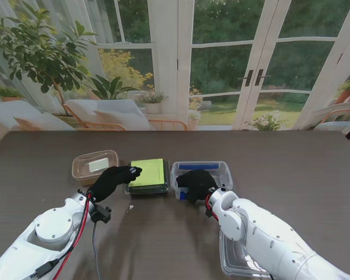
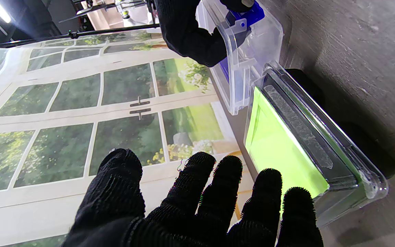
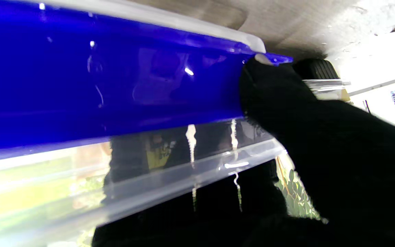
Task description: Pair container bodies with their lids
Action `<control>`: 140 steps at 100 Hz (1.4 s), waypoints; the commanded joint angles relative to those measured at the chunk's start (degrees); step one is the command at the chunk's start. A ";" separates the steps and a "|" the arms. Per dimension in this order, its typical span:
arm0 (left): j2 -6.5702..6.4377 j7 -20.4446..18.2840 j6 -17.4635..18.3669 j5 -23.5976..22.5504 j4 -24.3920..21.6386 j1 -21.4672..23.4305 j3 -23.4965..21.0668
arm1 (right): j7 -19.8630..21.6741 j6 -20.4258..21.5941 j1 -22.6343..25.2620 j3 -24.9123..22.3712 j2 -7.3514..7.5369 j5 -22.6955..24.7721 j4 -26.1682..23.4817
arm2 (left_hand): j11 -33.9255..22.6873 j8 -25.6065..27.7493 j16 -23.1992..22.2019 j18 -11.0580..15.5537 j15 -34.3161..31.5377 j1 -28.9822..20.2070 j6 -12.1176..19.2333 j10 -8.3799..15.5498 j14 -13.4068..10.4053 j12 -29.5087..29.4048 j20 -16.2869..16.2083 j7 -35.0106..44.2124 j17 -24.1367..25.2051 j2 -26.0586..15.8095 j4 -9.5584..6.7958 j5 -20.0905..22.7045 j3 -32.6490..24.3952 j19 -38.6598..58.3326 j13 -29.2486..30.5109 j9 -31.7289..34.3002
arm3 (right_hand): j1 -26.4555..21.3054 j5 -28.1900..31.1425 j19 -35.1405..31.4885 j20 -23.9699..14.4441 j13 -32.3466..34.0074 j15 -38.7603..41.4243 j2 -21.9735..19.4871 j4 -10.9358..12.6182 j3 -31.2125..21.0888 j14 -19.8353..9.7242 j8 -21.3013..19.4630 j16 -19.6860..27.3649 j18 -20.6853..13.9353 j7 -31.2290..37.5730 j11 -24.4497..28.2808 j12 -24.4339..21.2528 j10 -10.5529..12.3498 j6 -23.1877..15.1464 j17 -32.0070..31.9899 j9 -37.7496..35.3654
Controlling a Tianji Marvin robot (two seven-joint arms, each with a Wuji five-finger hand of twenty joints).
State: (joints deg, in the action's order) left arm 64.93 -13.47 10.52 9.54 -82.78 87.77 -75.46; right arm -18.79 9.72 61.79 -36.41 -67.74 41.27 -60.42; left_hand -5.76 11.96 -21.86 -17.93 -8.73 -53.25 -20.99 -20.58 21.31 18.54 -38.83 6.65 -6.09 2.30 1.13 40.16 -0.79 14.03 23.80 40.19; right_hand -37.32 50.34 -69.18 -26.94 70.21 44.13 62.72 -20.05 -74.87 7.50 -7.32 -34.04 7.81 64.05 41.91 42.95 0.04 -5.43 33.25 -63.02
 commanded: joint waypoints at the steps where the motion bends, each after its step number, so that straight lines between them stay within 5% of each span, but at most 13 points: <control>1: 0.07 -1.13 0.10 0.04 0.06 -0.03 0.00 | 1.02 -0.43 -0.28 0.29 -0.33 0.16 -0.03 | -0.03 0.36 0.36 2.30 1.11 1.01 1.59 0.49 -0.01 0.59 0.34 -0.11 0.82 -1.61 -0.86 0.53 1.54 -1.48 -0.48 1.32 | -1.66 -1.79 0.98 0.61 -1.21 -0.66 -0.34 0.01 -3.14 -2.51 -1.89 -0.76 -2.19 -1.71 -0.07 -0.50 -0.75 -1.77 5.81 2.36; 31: 0.02 -1.45 0.26 0.13 0.36 -0.16 0.06 | 1.75 -0.89 -1.09 1.41 -0.34 0.25 0.54 | -0.03 0.38 0.36 2.33 1.12 1.09 1.50 0.45 0.03 0.60 0.36 -0.10 0.87 -1.69 -0.84 0.59 1.57 -1.49 -0.50 1.32 | 2.14 -4.25 2.44 2.96 -5.37 -2.77 -0.12 1.58 -3.28 -4.04 -5.95 0.18 -2.94 -9.73 1.22 -3.36 -1.07 1.12 2.44 8.72; 36: 0.02 -1.46 0.25 0.16 0.36 -0.14 0.05 | 2.13 -0.94 -1.15 1.48 -0.27 0.18 0.51 | -0.04 0.40 0.34 2.26 1.08 1.09 1.58 0.36 0.10 0.60 0.36 -0.07 0.83 -1.62 -0.84 0.63 1.58 -1.47 -0.42 1.35 | 3.21 -4.96 2.71 3.83 -6.25 -3.18 -0.53 3.57 -3.43 -4.15 -10.43 0.50 -2.87 -12.35 1.79 -4.31 -1.17 1.99 1.65 10.21; 45: 0.01 -1.49 0.25 0.16 0.38 -0.14 0.05 | 2.64 -1.17 -1.11 1.53 -0.06 0.44 0.26 | -0.05 0.41 0.35 2.26 1.09 1.03 1.53 0.32 0.07 0.60 0.36 -0.06 0.84 -1.63 -0.85 0.67 1.53 -1.47 -0.44 1.39 | 5.90 -7.14 3.48 4.25 -8.92 -3.76 -1.36 9.27 -3.73 -4.08 -12.20 0.85 -2.32 -14.37 1.64 -5.82 -1.25 2.25 -0.63 13.21; 76: -0.06 -2.11 0.38 0.42 0.86 -0.51 0.26 | 4.19 -2.21 -0.38 0.20 1.02 2.10 -1.58 | -0.03 0.44 0.35 2.33 1.11 -1.71 1.46 0.28 0.07 0.60 0.37 -0.05 0.90 -0.33 -1.05 0.71 0.41 -1.49 -0.47 1.36 | 9.10 -11.02 5.26 4.90 -14.41 -5.86 -1.27 9.28 -3.19 -2.32 -12.00 2.49 -0.47 -16.41 0.59 -7.58 -1.32 2.44 -5.56 17.51; 92: -0.05 -2.31 0.63 0.56 1.34 -0.91 0.60 | 5.17 -1.29 2.08 -3.75 2.04 3.17 -5.05 | -0.03 0.44 0.36 2.34 1.14 -1.78 1.55 0.31 0.04 0.60 0.38 -0.08 0.93 -0.39 -0.89 0.68 0.52 -1.50 -0.56 1.35 | 14.97 -16.03 8.35 5.47 -19.31 -13.12 -1.52 8.70 -1.47 0.26 -10.13 7.05 2.79 -20.35 -4.62 -12.78 -2.71 2.91 -10.07 20.86; 119: -0.07 -2.01 1.48 0.36 0.99 -0.79 0.90 | 13.33 -0.53 13.86 -18.95 4.89 4.59 -19.47 | -0.05 0.43 0.35 2.37 1.13 -1.85 1.59 0.30 0.05 0.60 0.37 -0.11 0.88 -0.53 -0.86 0.63 0.66 -1.47 -0.52 1.39 | 22.43 -22.81 13.90 5.78 -26.27 -21.97 -18.55 10.76 8.29 3.42 -7.54 11.57 7.04 -24.14 -8.91 -17.11 -4.55 4.63 -16.67 25.93; 140: -0.11 -2.16 2.06 0.49 1.20 -0.80 0.95 | 22.04 -1.62 27.52 -33.36 6.52 4.57 -32.27 | -0.03 0.45 0.34 2.29 1.09 -1.91 1.54 0.38 0.04 0.59 0.37 -0.07 0.83 -0.58 -0.86 0.72 0.74 -1.46 -0.45 1.35 | 23.61 -17.68 11.44 3.49 -22.90 -19.93 -27.72 13.25 12.72 4.64 -9.89 10.71 7.94 -22.45 -7.64 -16.29 -5.31 5.67 -12.78 20.50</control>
State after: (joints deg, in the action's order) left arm 64.74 -14.45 12.39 9.79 -81.44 86.87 -74.54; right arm 1.73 8.33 86.31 -68.66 -63.00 46.38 -91.85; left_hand -5.81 12.13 -21.86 -17.81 -8.73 -53.32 -20.99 -20.62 21.33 18.55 -38.81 6.65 -5.97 2.30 1.13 40.25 -0.79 14.03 23.80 40.82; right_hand -15.54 30.55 -56.11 -22.59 45.30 22.86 37.34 -8.78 -63.68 11.40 -15.85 -23.15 14.21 40.77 32.98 26.67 -4.39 0.35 32.18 -39.80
